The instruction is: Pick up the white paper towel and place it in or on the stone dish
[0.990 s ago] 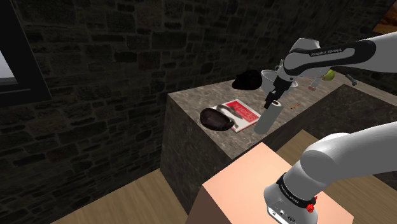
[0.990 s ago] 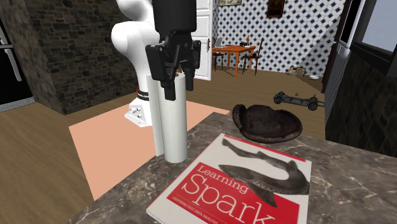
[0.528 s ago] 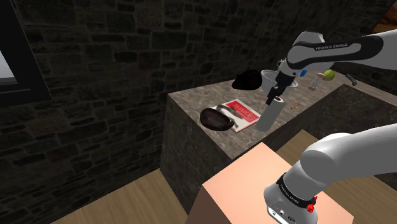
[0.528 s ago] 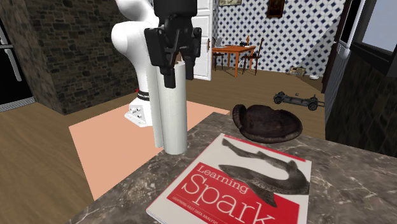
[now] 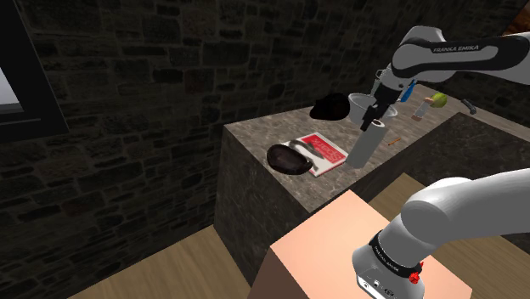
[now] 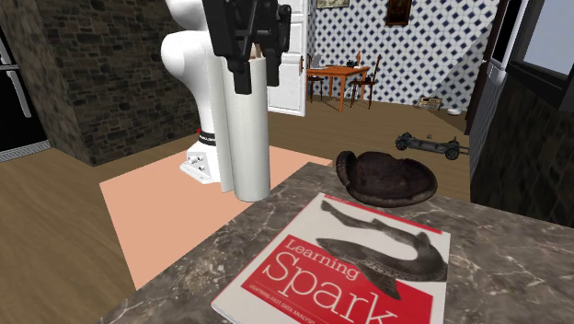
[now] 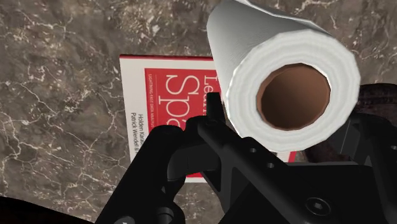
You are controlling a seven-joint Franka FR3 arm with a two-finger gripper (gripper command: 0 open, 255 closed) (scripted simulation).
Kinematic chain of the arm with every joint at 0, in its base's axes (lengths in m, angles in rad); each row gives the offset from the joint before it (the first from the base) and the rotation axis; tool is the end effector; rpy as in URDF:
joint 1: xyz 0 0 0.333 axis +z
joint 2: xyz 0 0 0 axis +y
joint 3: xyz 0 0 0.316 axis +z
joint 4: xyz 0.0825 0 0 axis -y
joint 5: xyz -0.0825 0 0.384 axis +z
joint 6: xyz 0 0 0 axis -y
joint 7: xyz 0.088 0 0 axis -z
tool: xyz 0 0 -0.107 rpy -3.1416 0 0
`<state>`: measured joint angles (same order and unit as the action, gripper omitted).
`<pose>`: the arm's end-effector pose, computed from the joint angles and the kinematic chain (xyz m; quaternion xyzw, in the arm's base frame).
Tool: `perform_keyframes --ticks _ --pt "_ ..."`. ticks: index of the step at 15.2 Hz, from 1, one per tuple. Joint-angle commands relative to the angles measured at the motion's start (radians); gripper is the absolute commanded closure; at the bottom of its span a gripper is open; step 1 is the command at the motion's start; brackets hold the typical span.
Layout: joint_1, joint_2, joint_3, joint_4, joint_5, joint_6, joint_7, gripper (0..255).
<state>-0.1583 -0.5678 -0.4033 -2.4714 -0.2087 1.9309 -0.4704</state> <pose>0.3170 -0.2258 0.4726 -0.9997 -0.0209 -0.0033 0.0082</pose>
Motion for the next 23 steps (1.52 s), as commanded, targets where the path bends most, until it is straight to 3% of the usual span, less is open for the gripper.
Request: perform_keyframes --ticks 1,19,23 --pt "0.001 -0.005 0.005 0.025 0.003 -0.030 -0.001 255" --pt "0.014 -0.010 0.042 0.253 0.031 -0.264 -0.005 255" --pt "0.051 0.018 0.114 0.295 0.076 -0.287 0.082 255"
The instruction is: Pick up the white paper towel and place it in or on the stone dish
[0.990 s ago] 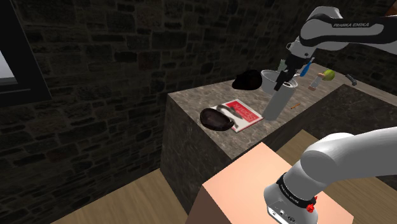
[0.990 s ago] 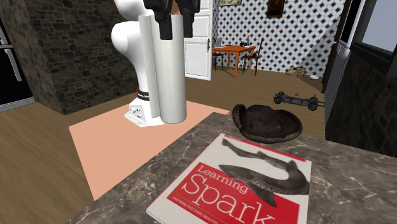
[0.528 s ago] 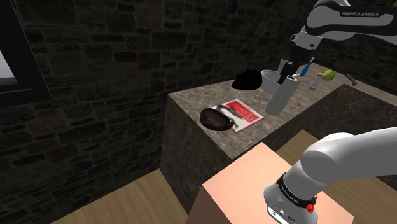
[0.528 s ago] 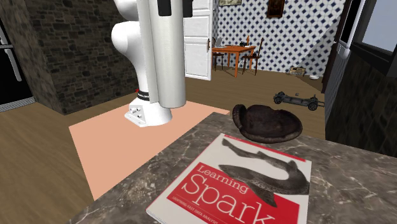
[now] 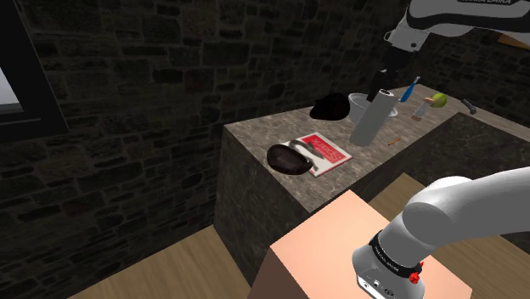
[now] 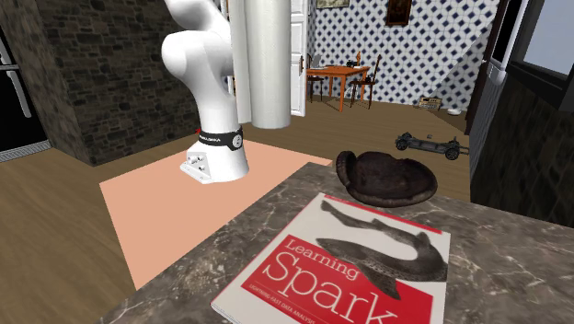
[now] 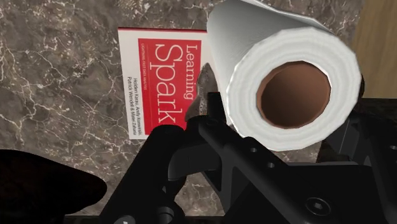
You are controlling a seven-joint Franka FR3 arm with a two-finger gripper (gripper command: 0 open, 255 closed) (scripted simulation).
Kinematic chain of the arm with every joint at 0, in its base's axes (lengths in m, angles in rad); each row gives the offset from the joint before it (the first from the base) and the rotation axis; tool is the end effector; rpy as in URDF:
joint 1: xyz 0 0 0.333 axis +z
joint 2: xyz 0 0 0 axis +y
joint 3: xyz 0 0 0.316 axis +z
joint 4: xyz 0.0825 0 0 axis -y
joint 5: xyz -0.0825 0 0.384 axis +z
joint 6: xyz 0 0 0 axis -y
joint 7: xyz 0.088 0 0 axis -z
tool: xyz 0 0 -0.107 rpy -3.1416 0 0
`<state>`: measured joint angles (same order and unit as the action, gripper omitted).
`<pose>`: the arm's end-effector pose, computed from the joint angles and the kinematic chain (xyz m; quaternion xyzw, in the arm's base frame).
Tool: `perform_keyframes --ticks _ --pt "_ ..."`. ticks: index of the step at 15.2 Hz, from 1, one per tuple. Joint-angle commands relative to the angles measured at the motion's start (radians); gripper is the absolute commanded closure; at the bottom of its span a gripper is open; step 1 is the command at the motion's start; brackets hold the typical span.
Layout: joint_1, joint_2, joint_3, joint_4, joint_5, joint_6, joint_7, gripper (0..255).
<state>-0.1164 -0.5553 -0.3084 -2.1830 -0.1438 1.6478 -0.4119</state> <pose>0.3390 -0.1957 0.5875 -0.9997 -0.0212 -0.0032 0.0081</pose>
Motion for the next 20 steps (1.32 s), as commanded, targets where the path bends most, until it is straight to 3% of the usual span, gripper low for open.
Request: perform_keyframes --ticks 1,11,18,20 --pt "0.018 0.015 0.036 0.020 0.022 -0.009 0.045 255" --pt "0.104 0.164 0.189 0.215 0.116 -0.065 0.248 255" --pt "0.161 0.331 0.284 0.440 0.155 -0.123 0.391 255" --pt "0.161 0.323 0.284 0.403 0.155 -0.095 0.391 255"
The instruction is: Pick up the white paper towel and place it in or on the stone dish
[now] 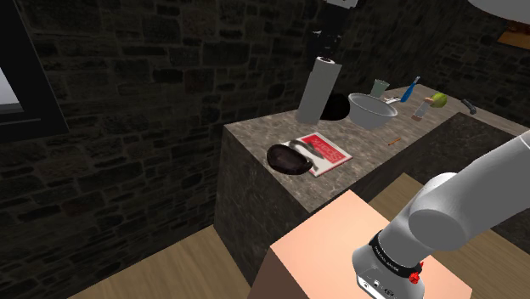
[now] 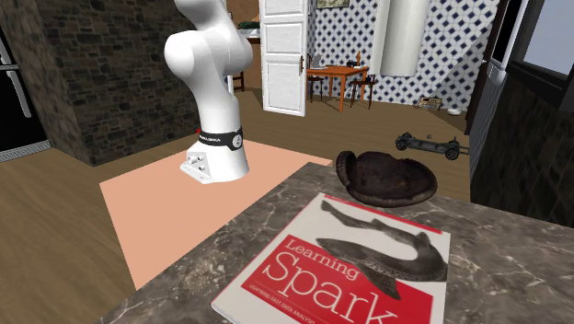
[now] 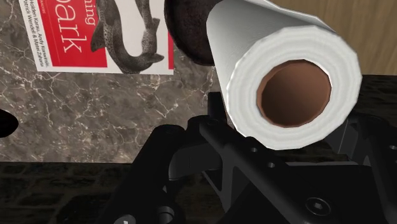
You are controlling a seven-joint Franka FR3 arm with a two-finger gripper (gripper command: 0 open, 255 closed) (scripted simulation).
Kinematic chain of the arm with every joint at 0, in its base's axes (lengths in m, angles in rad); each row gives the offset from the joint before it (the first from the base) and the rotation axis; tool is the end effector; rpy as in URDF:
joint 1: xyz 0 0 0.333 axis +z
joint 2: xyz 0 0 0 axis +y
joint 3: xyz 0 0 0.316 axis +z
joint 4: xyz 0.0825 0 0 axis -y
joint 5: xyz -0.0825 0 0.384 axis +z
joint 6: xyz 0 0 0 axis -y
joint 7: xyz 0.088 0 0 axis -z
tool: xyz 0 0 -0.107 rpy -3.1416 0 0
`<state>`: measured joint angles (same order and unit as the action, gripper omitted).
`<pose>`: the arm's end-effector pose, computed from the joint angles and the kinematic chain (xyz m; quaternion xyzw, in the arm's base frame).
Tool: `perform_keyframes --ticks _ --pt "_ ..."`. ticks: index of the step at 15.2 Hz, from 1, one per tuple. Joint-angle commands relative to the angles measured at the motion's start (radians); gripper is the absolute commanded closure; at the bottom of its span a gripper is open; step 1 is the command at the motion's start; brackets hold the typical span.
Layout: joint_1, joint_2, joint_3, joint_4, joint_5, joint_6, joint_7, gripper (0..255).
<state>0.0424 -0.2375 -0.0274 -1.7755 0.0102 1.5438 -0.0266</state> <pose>0.4755 0.0066 0.6481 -0.9997 -0.0213 -0.0029 0.0083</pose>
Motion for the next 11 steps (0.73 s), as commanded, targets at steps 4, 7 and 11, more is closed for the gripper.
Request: perform_keyframes --ticks 4,7,11 --pt "0.002 -0.009 0.003 -0.073 0.001 0.064 0.005 255" --pt "0.002 -0.017 0.004 -0.122 0.000 0.105 0.005 255" --pt "0.002 -0.024 0.004 -0.183 0.000 0.159 0.004 255"
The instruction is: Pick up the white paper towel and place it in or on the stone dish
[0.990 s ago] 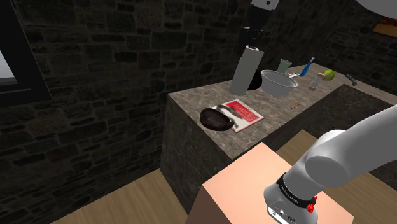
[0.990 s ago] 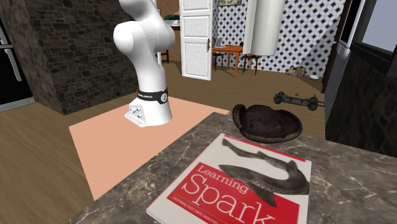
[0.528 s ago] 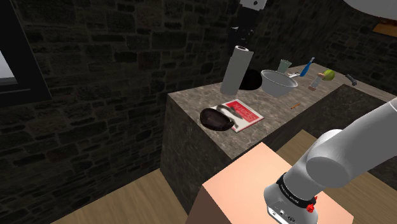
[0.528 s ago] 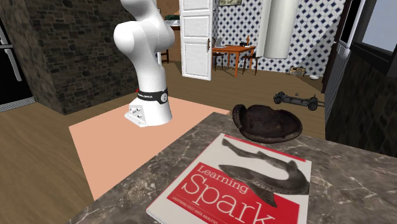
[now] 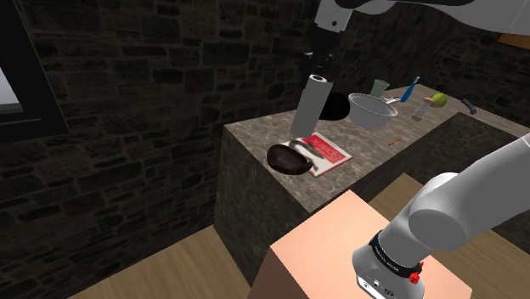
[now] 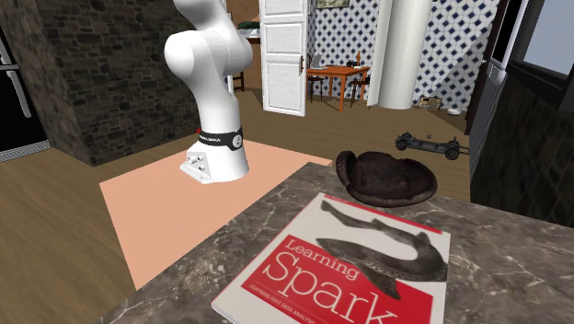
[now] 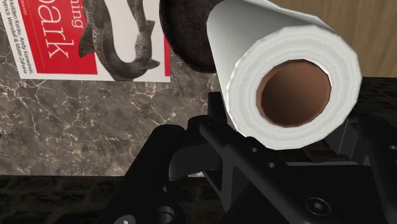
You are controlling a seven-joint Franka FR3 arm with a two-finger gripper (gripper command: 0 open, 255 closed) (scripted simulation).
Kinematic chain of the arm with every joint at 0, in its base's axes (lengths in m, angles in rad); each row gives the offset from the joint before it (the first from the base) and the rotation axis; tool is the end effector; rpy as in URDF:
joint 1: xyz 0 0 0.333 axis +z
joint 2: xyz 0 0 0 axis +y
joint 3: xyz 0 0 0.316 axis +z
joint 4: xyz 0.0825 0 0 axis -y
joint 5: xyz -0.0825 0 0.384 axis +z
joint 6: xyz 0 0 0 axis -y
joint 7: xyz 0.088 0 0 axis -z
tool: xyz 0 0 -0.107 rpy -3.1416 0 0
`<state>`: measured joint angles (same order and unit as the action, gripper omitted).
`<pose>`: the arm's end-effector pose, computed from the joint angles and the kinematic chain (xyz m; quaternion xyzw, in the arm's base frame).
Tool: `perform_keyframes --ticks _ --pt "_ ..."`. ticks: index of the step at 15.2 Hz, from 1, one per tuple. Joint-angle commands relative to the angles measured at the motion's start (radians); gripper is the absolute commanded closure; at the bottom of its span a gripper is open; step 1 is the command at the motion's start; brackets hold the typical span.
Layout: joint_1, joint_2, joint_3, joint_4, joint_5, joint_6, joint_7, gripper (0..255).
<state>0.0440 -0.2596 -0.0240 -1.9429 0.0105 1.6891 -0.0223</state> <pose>0.4780 0.0094 0.5919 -0.9997 -0.0209 -0.0029 0.0083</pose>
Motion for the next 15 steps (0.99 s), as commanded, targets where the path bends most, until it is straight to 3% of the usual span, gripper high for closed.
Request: perform_keyframes --ticks 1,15 --pt "0.000 -0.003 0.000 -0.030 0.000 0.028 0.000 255" --pt "0.000 0.002 0.000 -0.214 0.001 0.216 -0.003 255"
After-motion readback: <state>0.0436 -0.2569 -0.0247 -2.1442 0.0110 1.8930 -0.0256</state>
